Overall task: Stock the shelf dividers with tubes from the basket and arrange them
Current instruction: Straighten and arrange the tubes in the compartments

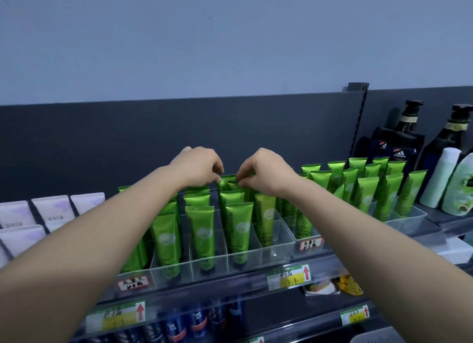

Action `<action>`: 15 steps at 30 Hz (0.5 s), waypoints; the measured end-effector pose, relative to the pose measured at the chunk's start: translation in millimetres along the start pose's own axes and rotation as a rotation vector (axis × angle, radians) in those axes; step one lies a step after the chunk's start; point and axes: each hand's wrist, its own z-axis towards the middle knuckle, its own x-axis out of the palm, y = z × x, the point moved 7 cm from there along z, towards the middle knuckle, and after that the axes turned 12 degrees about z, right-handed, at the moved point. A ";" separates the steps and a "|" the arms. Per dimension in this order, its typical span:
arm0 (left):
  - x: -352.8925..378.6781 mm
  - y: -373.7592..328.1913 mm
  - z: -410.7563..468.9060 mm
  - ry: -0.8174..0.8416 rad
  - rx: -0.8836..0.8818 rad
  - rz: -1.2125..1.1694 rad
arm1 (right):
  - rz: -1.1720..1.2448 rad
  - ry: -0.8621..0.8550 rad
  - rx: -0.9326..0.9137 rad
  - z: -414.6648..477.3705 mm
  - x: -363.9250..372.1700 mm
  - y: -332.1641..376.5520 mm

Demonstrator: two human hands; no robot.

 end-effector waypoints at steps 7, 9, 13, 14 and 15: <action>5.6 7.2 3.3 -0.032 -0.060 -0.130 | 0.028 0.002 -0.035 7.7 5.9 6.3; 6.8 9.2 4.3 -0.032 -0.079 -0.157 | 0.048 -0.007 -0.062 9.7 8.7 8.5; 7.8 10.6 5.5 -0.029 -0.080 -0.174 | 0.053 0.000 -0.092 11.0 13.0 9.1; 7.8 10.6 5.8 -0.032 -0.077 -0.173 | 0.052 0.002 -0.098 11.1 13.0 9.4; 7.8 10.3 6.0 -0.038 -0.075 -0.171 | 0.051 0.003 -0.107 11.4 12.8 9.5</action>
